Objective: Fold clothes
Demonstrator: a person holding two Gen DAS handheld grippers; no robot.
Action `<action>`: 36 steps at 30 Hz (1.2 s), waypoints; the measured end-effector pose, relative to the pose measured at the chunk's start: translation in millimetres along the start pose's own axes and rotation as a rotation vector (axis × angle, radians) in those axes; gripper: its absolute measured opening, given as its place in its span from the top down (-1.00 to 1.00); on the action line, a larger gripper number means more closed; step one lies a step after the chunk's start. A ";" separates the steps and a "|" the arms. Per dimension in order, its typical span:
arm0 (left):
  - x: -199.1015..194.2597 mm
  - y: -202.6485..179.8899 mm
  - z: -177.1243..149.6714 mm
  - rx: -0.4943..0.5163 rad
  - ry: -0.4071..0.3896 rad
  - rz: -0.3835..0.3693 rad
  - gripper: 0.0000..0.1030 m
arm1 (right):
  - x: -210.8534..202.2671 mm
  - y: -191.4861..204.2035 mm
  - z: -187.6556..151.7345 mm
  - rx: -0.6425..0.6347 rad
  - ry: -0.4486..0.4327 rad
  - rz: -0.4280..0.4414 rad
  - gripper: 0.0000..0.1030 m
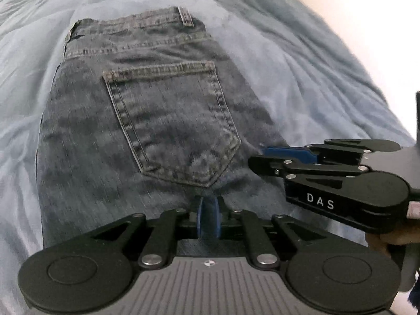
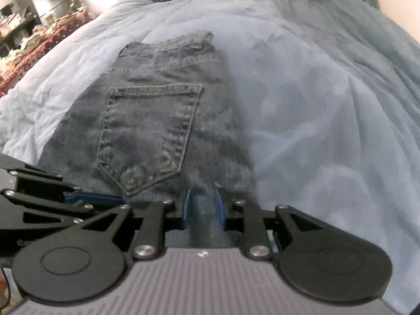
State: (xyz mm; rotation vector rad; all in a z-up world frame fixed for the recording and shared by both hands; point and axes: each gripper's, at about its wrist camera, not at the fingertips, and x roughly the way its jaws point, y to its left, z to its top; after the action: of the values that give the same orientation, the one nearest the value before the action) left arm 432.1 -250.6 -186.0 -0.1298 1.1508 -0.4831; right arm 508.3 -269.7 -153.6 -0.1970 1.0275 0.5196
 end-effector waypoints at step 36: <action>-83.8 45.5 -37.4 -0.040 -0.131 0.079 0.65 | -55.8 51.9 -17.6 -0.129 0.027 -0.036 0.00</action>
State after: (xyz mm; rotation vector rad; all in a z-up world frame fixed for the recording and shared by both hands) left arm 385.4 -168.5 -146.3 -0.1487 1.0334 -0.3764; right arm 446.1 -249.7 -110.5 -0.3370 1.0154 0.5522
